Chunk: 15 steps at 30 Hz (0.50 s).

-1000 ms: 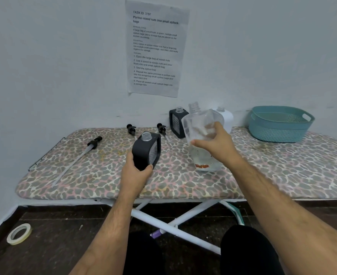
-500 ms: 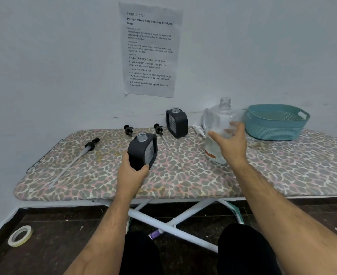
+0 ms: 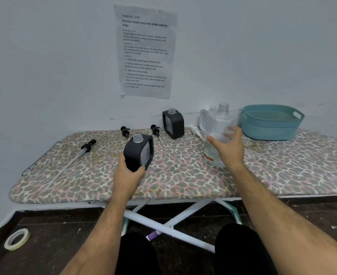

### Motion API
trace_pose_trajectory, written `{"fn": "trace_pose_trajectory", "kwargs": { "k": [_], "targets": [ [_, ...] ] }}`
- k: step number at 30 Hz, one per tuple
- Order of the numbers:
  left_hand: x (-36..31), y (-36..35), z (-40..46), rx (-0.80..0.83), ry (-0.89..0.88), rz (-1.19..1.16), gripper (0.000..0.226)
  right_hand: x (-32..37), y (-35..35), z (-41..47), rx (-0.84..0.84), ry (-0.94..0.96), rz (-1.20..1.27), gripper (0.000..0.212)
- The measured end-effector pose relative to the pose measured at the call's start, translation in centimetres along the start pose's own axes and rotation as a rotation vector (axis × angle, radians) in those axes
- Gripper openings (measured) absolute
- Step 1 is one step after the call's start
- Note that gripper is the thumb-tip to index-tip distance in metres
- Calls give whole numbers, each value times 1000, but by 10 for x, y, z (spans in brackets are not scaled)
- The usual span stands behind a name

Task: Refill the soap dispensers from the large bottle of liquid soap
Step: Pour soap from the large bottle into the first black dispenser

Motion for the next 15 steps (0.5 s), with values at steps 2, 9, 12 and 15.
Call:
{"fn": "trace_pose_trajectory", "kwargs": {
  "k": [2,9,12,15],
  "targets": [
    [-2,-1,-1,1,-1,-3,66,-1,1,0,10,-2,-9,78],
    [-5,-1,-2,15,0,8,64,7,7,-11,-174,60,-109,106],
    [-5,0,0,38,11,-3,58,28,11,-32,-403,325,-100,77],
    [-5,2,2,67,28,-14,53,53,6,-54,-311,549,-76,31]
  ]
}}
Point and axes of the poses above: each hand's wrist, its own z-axis towards the middle knuckle, its own y-axis out of the back of the hand, x = y × z, the point moved 2 cm from there along z, towards the middle knuckle, and after that the axes turned 2 degrees about -y, right-handed, at the moved point
